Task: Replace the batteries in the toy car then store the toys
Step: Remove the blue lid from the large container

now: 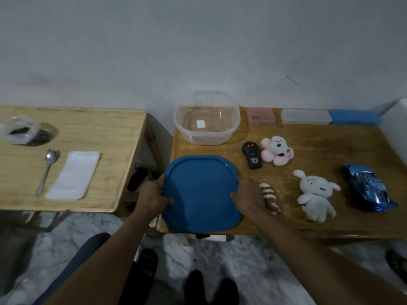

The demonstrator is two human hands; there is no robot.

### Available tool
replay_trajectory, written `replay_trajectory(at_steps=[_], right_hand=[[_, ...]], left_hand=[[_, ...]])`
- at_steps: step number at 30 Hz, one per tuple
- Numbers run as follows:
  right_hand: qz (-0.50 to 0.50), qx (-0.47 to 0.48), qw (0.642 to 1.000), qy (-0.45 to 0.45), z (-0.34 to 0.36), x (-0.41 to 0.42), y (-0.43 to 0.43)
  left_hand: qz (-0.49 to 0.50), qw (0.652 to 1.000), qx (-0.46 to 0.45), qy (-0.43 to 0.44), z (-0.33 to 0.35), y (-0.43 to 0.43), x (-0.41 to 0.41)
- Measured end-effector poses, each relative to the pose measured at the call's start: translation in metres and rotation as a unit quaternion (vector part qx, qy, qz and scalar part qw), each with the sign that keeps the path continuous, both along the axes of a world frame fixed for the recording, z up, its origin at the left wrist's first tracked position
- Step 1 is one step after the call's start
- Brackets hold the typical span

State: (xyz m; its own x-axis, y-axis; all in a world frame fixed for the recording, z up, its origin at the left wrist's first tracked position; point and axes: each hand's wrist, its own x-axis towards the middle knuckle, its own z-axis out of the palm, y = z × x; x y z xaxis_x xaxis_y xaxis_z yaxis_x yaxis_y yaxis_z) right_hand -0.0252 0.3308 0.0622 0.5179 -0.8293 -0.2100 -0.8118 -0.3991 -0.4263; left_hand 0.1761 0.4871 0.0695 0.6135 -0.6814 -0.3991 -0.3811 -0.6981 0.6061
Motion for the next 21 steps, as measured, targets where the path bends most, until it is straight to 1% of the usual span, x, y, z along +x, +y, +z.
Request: replay_trajectory(at_steps=[2,6,8,15,18,21], right_hand=[[0.012,-0.020,0.999,0.029,-0.006,0.005,0.000],[0.024,-0.044,0.995,0.081,-0.012,0.012,0.002],[0.027,-0.053,0.994,0.091,-0.013,0.014,0.004],[0.012,-0.058,0.996,0.068,-0.018,0.006,0.007],[-0.012,-0.057,0.996,0.064,-0.020,0.002,0.008],[-0.032,-0.045,0.998,0.041,-0.021,0.000,0.008]], left_hand=[[-0.017,1.000,0.000,-0.011,-0.009,0.000,0.003],[-0.019,1.000,0.002,-0.011,-0.021,0.005,0.005],[-0.028,0.999,0.005,-0.022,-0.027,0.007,0.007],[-0.037,0.999,-0.010,-0.028,-0.030,0.006,0.007],[-0.042,0.999,-0.003,-0.028,-0.034,0.005,0.007],[-0.047,0.998,0.003,-0.033,-0.037,0.005,0.007]])
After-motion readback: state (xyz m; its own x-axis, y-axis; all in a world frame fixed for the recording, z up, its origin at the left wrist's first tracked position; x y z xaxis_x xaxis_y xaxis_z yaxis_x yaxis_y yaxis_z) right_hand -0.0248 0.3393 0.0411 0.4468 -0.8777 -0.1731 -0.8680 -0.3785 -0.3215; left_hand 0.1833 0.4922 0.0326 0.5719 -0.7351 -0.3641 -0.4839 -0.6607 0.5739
